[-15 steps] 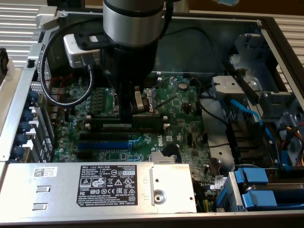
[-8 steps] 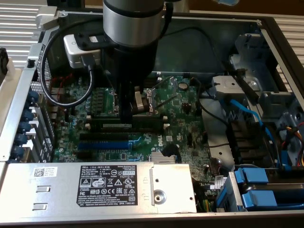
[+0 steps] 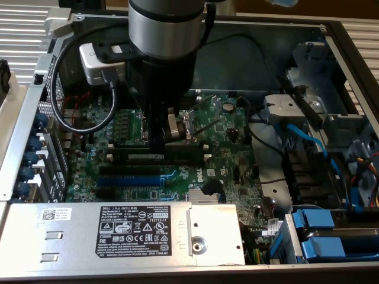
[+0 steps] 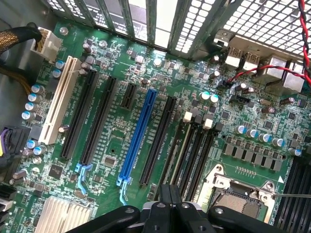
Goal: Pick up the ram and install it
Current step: 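Press down the ram until it locks into place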
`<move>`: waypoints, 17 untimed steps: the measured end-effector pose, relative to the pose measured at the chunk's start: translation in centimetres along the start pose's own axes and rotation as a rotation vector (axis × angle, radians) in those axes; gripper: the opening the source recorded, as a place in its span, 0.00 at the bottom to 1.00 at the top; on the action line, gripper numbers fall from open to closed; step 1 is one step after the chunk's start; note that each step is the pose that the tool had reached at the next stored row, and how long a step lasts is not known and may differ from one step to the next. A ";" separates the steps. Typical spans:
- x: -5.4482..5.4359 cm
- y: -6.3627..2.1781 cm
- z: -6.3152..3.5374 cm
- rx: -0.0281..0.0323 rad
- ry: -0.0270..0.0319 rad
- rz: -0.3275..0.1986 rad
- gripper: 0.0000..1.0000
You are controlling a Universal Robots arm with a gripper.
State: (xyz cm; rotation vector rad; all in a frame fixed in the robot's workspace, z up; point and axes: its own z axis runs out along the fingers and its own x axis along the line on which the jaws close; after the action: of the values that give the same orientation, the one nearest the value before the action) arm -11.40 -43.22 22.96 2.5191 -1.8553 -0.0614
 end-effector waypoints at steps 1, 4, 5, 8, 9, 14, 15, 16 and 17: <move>0.0 0.00 0.00 0.0000 -0.0001 0.000 0.11; 0.0 0.00 0.01 0.0000 -0.0006 0.000 0.11; 0.0 0.01 0.01 0.0000 -0.0006 0.000 0.11; 0.1 0.03 0.01 0.0000 -0.0008 0.000 0.11; 0.1 0.03 0.01 0.0000 -0.0008 0.000 0.11; 0.1 0.04 0.01 0.0004 -0.0020 0.000 0.11; 0.1 0.04 0.01 0.0004 -0.0024 0.000 0.11; 0.1 0.04 0.02 0.0006 -0.0028 0.000 0.11; 0.1 0.04 0.02 0.0007 -0.0032 0.000 0.11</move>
State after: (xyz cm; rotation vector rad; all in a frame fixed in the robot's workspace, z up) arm -11.40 -43.36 22.94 2.5213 -1.8563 -0.0648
